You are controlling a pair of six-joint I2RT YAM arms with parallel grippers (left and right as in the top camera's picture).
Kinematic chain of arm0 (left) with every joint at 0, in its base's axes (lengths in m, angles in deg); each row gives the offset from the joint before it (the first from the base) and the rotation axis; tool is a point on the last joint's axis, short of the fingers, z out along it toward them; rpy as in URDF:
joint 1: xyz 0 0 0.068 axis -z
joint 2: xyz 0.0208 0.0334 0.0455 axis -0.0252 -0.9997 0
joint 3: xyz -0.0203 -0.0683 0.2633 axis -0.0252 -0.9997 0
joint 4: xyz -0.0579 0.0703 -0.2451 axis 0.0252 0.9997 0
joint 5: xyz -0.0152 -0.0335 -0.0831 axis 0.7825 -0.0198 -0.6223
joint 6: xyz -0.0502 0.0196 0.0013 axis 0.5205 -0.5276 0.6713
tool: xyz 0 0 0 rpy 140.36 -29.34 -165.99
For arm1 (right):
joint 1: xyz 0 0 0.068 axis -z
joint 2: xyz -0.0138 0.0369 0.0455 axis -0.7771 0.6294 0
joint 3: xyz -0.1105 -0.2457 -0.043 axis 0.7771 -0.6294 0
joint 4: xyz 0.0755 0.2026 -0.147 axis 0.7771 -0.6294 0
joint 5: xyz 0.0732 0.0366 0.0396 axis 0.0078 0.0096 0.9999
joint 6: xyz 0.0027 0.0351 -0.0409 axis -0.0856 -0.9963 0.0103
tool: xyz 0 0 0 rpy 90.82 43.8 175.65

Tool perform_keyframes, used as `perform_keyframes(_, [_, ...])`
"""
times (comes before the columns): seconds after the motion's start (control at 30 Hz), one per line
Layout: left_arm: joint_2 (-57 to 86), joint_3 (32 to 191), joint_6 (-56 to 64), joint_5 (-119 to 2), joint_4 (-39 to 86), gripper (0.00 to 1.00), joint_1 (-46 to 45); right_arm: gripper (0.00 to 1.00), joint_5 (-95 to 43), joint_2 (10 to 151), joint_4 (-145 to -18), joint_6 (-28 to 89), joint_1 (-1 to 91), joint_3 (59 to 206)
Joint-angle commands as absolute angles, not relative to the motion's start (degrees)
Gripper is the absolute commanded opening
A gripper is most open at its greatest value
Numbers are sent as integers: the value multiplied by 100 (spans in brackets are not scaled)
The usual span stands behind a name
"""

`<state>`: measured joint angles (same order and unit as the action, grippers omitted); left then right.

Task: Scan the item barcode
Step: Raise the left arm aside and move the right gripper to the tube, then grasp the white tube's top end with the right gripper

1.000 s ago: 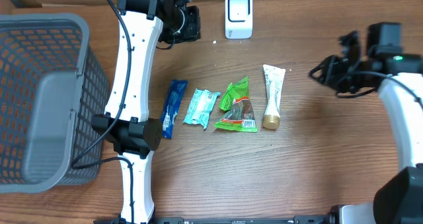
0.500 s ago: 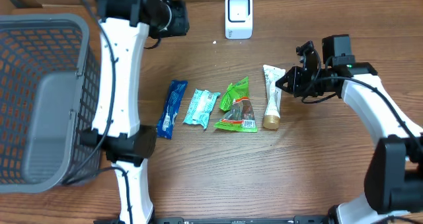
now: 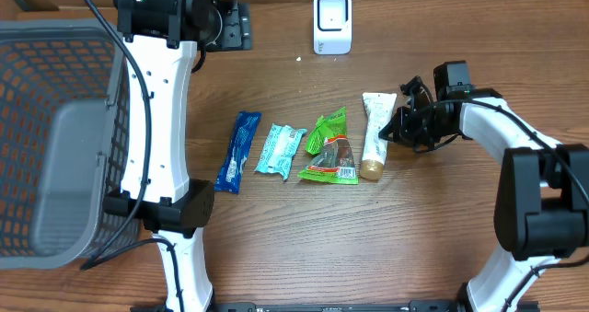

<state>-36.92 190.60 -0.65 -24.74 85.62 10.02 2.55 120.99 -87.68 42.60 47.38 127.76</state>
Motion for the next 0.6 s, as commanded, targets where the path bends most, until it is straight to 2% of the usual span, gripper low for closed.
perform_keyframes(0.0, [-3672, 19099, -74, -2288, 8575, 100, 943, 9, 199, 12357, -8738, 4673, 4742, 12741])
perform_keyframes(0.27, [-3672, 19099, -72, -2310, 8575, 100, 943, 9, 426, 12431, -8971, 4739, 4867, 13038])
perform_keyframes(0.57, [-3672, 19099, -74, -2307, 8575, 100, 945, 20, 1377, 12059, -9380, 4739, 5088, 13864])
